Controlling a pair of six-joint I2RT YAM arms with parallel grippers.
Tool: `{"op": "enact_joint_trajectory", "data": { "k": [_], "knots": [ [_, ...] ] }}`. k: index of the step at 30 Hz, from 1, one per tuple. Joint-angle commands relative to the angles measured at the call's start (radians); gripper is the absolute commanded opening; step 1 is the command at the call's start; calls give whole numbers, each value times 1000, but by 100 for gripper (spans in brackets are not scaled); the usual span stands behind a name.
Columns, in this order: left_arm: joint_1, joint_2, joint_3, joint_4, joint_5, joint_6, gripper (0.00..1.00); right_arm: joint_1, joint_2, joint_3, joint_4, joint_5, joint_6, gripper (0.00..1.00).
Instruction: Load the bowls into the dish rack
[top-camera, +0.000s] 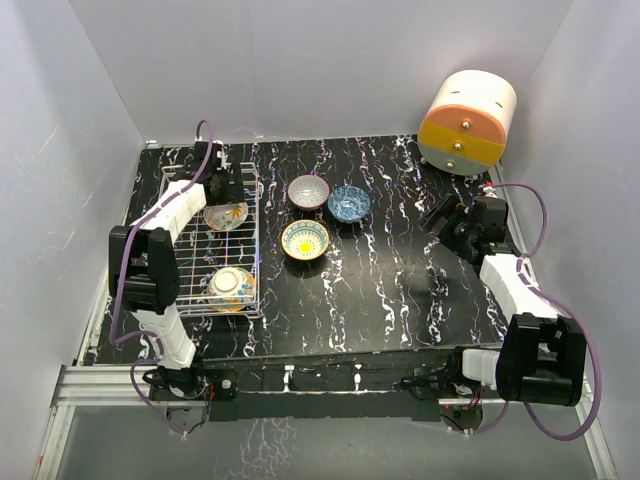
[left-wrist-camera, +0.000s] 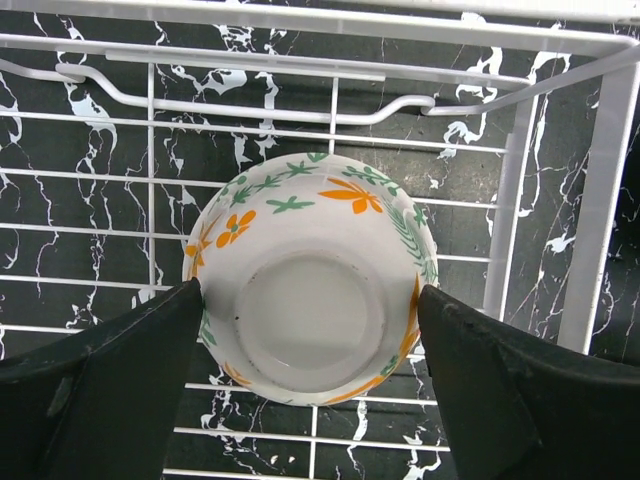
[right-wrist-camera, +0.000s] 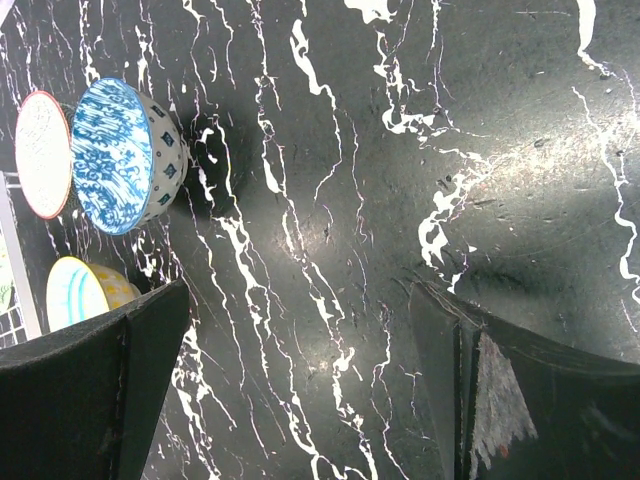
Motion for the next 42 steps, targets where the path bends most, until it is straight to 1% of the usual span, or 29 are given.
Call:
{"op": "enact_joint_trajectory", "data": {
  "k": [1, 8, 11, 13, 17, 22, 25, 28, 35, 42],
  "knots": [
    [-4, -18, -2, 20, -22, -1, 84, -7, -7, -18, 56, -20, -7, 95],
    [-4, -49, -23, -3, -43, -14, 73, -7, -12, -29, 55, -28, -13, 95],
    [-4, -77, -62, -8, -58, -22, 67, -6, -10, -33, 57, -35, -13, 95],
    [-3, -95, -88, -10, -65, -30, 65, -7, -8, -37, 60, -41, -13, 95],
    [-4, -127, -130, -23, -71, -45, 56, -7, -12, -48, 61, -41, -16, 95],
    [-4, -170, -180, -83, -116, -64, 39, -7, -15, -65, 70, -49, -16, 95],
    [-4, -216, -233, -113, -154, -82, 27, -7, -15, -76, 81, -57, -12, 95],
    [-2, -258, -277, -167, -201, -120, 21, -7, -13, -84, 89, -66, -9, 95],
    [2, -420, -380, -254, -250, -210, 16, -7, -21, -105, 103, -94, -6, 95],
    [20, -498, -454, -313, -258, -287, 16, -7, -44, -145, 113, -117, -6, 95]
  ]
}}
